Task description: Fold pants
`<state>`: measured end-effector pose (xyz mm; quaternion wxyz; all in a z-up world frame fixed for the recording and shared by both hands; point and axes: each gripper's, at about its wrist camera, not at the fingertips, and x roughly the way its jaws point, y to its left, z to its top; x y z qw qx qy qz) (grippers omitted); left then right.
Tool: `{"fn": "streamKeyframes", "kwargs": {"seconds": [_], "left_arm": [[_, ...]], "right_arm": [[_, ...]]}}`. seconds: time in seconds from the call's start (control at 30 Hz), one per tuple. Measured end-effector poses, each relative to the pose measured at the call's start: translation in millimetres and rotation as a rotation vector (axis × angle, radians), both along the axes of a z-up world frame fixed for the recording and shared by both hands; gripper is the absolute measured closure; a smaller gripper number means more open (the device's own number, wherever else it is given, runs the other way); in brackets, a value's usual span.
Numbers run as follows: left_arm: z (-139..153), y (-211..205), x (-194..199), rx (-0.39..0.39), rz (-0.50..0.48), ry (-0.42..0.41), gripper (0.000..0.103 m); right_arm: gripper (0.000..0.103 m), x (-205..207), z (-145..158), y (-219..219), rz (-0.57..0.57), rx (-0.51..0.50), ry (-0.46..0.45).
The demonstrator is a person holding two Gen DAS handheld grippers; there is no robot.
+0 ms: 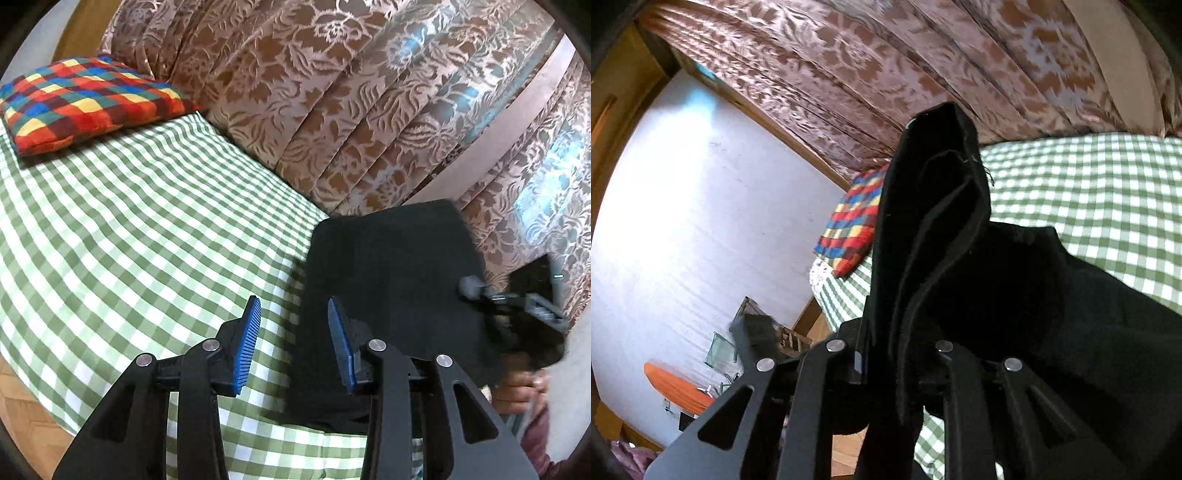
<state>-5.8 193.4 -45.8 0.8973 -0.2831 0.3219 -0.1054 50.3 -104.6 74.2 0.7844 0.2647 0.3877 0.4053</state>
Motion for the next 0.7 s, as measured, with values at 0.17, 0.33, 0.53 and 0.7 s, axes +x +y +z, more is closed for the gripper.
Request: {"fn": "streamKeyframes", "kwargs": {"seconds": [0.17,0.33,0.53,0.7], "left_arm": [[-0.5,-36.3,15.7,0.022,-0.100,0.002,0.067],[-4.2,-88.3,29.2,0.033,-0.253,0.007,0.067],[-19.0,-156.5,32.6,0.093,-0.468,0.070,0.067],[-28.5,-187.4,25.5,0.152,-0.533,0.088,0.067]], "right_arm": [[0.089,-28.4,19.5,-45.5,-0.035,0.006,-0.059],[0.089,-46.9,5.6,-104.3,-0.110,-0.058,-0.056],[0.089,-58.7,-51.3,-170.3,-0.221,-0.200,0.024],[0.088,-57.0,-122.7,-203.2,-0.278,-0.217,0.182]]}}
